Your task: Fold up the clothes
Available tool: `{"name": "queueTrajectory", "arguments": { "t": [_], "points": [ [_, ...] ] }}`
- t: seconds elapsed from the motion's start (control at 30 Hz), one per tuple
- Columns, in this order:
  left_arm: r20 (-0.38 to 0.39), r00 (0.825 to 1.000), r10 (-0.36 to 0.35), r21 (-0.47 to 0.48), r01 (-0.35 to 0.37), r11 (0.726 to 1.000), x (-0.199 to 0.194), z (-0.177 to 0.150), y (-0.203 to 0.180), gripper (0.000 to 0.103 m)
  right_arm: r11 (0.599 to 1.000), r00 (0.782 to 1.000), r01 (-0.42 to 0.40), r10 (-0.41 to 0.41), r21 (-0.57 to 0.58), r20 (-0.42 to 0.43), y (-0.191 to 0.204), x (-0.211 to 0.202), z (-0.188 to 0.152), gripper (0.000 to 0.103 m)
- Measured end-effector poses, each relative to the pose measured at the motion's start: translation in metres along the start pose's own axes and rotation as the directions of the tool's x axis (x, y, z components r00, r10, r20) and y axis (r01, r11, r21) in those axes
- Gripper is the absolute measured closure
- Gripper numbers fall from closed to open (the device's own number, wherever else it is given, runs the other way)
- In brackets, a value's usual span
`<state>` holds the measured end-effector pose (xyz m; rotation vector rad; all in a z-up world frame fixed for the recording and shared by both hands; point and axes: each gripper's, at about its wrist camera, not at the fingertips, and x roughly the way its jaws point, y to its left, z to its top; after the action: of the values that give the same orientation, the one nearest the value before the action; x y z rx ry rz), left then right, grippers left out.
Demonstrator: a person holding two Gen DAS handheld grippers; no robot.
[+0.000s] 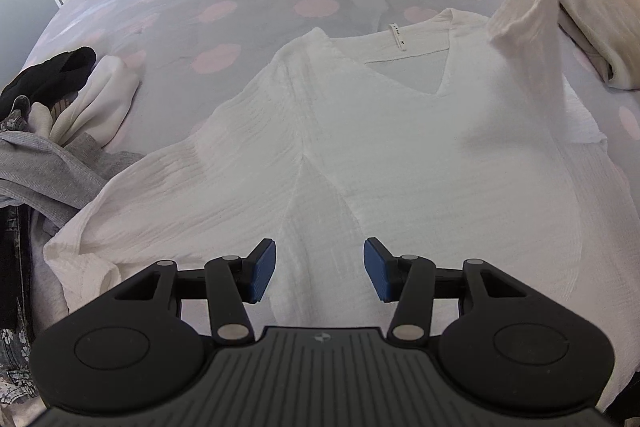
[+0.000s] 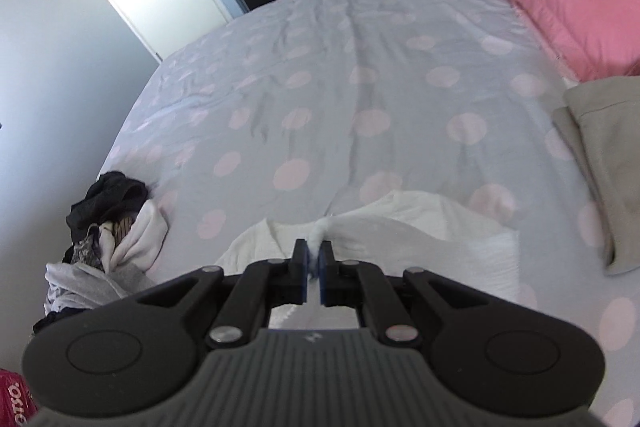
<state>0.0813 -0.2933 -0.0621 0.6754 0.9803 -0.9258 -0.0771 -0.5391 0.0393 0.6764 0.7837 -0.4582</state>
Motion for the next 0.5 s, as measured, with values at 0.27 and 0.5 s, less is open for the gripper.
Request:
{"name": "queueTrajectory", "arguments": {
  "t": [0.27,0.5],
  "points": [
    [0.002,0.998,-0.067,0.026,0.067,0.997,0.012,-0.004,-0.005,0.055,0.999,0.999,0.029,-0.03,-0.037,-0.033,-0.016,0.042,-0.027,0.071],
    [0.033,0.977,-0.213,-0.04,0.214,0.976,0.041,0.019,-0.015,0.048,0.987,0.987,0.154,-0.156,-0.041,-0.05,-0.101,0.032,-0.071,0.062]
  ]
}}
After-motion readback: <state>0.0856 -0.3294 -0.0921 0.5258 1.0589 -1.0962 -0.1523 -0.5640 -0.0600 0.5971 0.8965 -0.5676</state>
